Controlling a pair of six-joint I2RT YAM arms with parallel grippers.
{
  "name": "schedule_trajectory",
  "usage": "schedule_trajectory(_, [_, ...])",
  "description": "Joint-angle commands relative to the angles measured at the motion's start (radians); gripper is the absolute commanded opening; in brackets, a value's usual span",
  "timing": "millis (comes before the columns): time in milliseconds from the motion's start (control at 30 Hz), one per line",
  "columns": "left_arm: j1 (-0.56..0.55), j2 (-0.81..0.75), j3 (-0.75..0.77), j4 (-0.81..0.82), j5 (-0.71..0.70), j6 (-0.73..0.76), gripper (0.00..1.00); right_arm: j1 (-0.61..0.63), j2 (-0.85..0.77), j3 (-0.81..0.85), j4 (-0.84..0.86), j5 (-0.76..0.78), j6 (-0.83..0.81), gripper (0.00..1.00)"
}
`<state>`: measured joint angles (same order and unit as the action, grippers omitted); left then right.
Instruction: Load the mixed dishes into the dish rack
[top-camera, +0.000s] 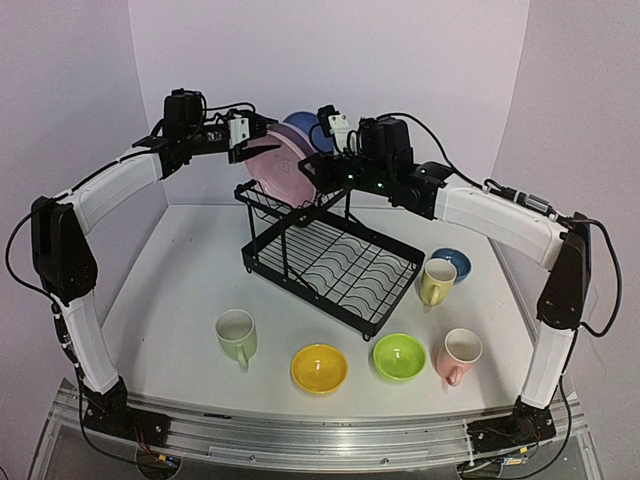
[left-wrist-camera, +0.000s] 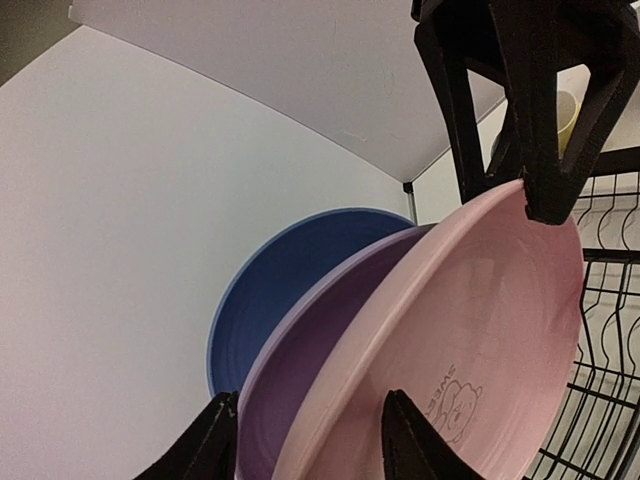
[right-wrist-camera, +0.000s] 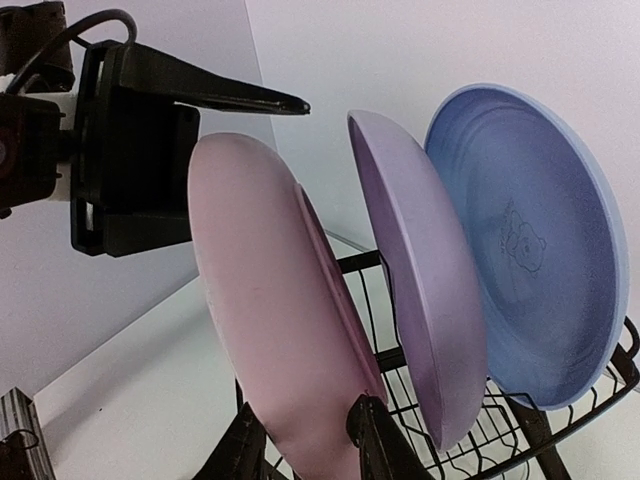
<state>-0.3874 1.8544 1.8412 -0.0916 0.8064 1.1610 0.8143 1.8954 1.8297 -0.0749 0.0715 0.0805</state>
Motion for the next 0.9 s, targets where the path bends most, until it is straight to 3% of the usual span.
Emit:
schedule_trajectory(0, [-0.001,-0.07,-0.001,0.02,-0.014,0.003,0.54,0.006,0.009,-0.001,-0.007,0.037,-0.003,0.31])
schedule_trajectory(233, [-0.001,-0.086,0.016,-0.009,-0.018,0.018,0.67,0.005,0.01,0.007,-0.006,0.047,0.008,0.36])
schedule_trajectory(600, [-0.001,-0.122,0.02,-0.077,-0.016,0.043,0.76,0.005,-0.017,-0.008,-0.006,0.021,0.012,0.47])
schedule_trajectory(867, [-0.001,-0.177,0.011,-0.105,-0.004,-0.015,0.81,0.006,-0.053,-0.026,-0.011,0.028,0.012,0.7])
